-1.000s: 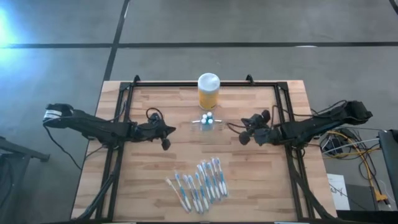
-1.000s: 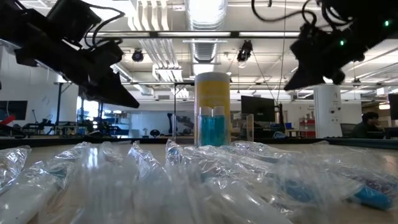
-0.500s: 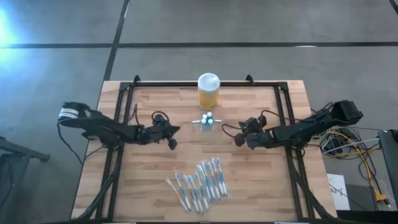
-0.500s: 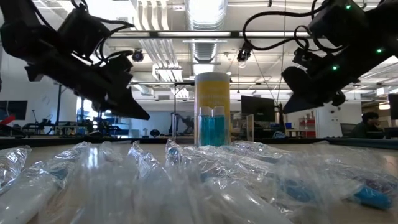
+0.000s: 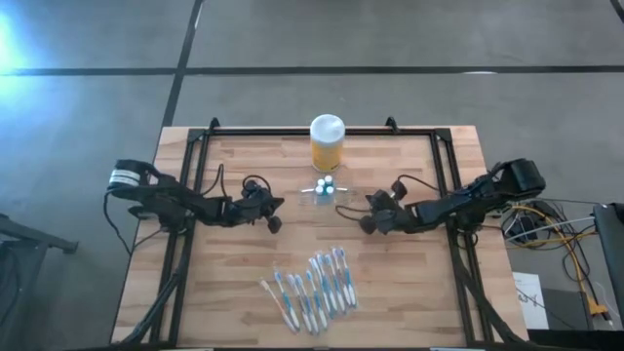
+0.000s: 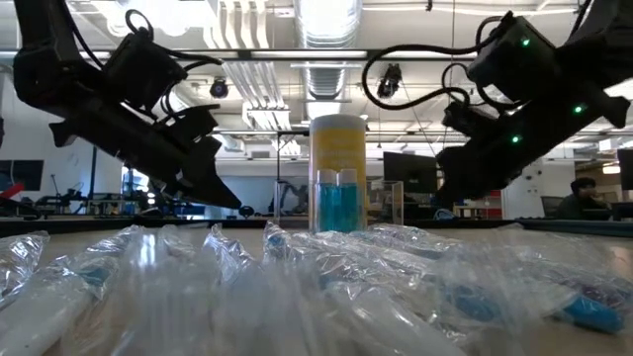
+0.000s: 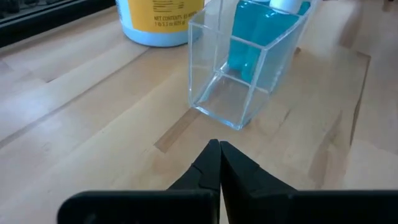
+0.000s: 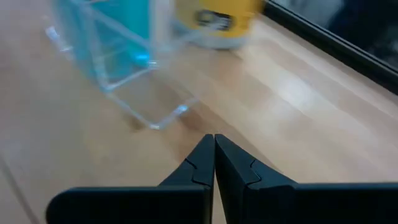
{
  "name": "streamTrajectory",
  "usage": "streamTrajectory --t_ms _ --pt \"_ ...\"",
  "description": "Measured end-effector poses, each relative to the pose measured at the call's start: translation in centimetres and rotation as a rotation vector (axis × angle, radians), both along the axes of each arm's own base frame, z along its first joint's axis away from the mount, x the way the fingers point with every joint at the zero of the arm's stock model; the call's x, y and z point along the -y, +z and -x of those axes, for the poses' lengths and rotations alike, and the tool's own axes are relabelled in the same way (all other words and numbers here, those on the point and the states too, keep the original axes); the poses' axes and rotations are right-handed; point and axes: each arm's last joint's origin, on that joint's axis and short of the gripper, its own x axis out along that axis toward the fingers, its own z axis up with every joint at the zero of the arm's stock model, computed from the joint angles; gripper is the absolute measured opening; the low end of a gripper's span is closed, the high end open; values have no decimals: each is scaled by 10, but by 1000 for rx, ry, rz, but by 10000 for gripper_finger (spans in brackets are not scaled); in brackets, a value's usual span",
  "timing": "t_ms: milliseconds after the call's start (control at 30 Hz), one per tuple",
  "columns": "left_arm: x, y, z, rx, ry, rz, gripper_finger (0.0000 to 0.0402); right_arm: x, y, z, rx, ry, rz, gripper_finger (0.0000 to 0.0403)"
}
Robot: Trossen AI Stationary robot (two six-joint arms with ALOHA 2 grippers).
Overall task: Pick & Place toothbrushing station
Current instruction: Adjust the transparent organizer
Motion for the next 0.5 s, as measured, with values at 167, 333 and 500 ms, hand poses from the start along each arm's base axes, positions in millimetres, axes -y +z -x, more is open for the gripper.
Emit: streamTrajectory --t_ms 167,333,500 --pt "-3 1 0 2 11 -6 4 1 -9 -7 -40 59 67 8" --pt "-4 5 -5 -1 1 -32 3 7 -15 -9 -47 43 46 8" --pt "-5 6 -6 -5 4 -39 2 9 -19 -11 -40 46 32 8"
